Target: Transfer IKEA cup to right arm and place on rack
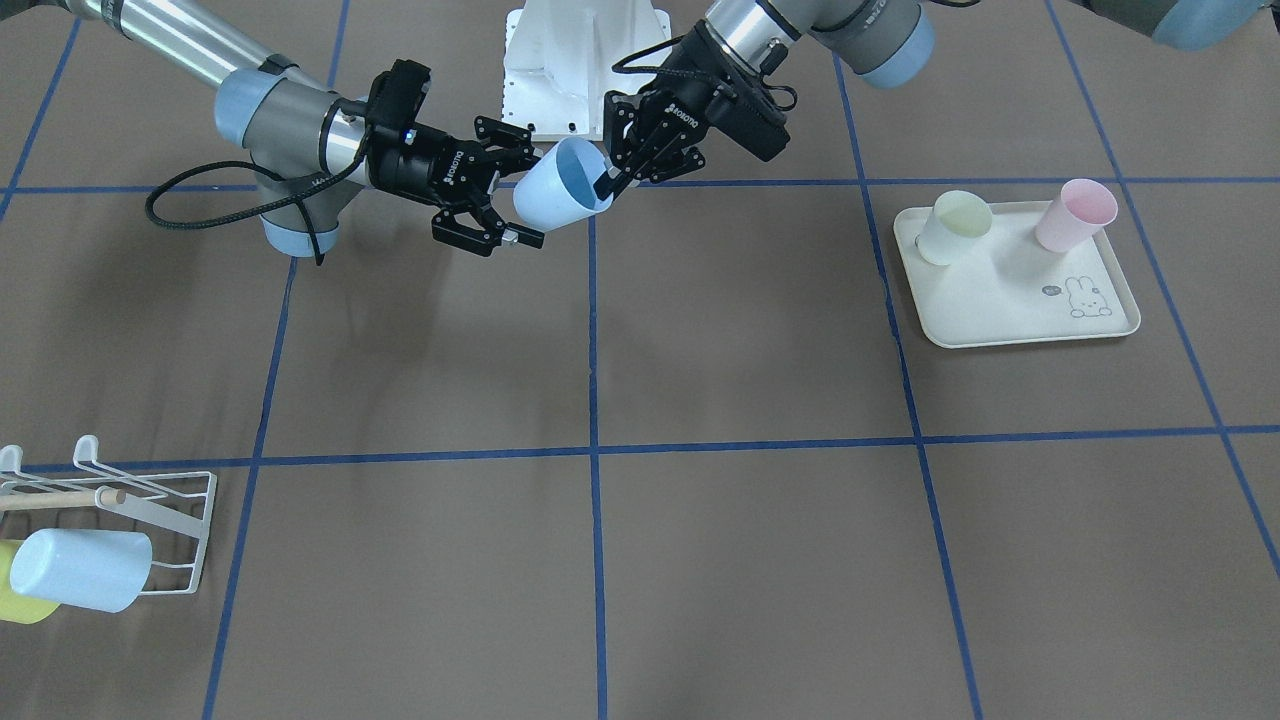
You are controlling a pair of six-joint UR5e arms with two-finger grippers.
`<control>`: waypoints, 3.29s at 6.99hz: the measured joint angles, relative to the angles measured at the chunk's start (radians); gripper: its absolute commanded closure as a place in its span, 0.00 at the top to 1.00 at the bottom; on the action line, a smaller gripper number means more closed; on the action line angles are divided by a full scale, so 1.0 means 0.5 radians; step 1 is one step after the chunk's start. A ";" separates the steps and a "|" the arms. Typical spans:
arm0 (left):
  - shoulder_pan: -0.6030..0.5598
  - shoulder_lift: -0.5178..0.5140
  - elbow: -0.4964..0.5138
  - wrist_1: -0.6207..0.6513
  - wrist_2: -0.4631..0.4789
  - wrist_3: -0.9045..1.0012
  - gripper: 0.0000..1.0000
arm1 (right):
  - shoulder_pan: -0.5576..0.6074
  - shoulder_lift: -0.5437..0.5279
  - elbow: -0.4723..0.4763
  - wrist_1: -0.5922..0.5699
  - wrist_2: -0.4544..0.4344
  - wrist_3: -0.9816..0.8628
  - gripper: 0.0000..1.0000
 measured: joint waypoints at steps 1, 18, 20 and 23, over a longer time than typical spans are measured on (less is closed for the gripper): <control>0.000 -0.001 0.000 -0.001 0.001 0.001 0.00 | 0.000 -0.001 0.000 0.000 0.000 0.000 0.88; -0.213 0.417 -0.319 0.379 0.053 0.781 1.00 | 0.224 -0.163 0.080 -0.511 -0.048 -0.128 0.00; -0.406 0.706 -0.377 0.397 0.008 1.258 1.00 | 0.329 -0.212 0.317 -1.104 -0.047 -0.271 0.00; -0.712 0.981 -0.379 0.381 -0.079 1.744 1.00 | 0.428 -0.249 0.985 -2.450 -0.061 -0.572 0.00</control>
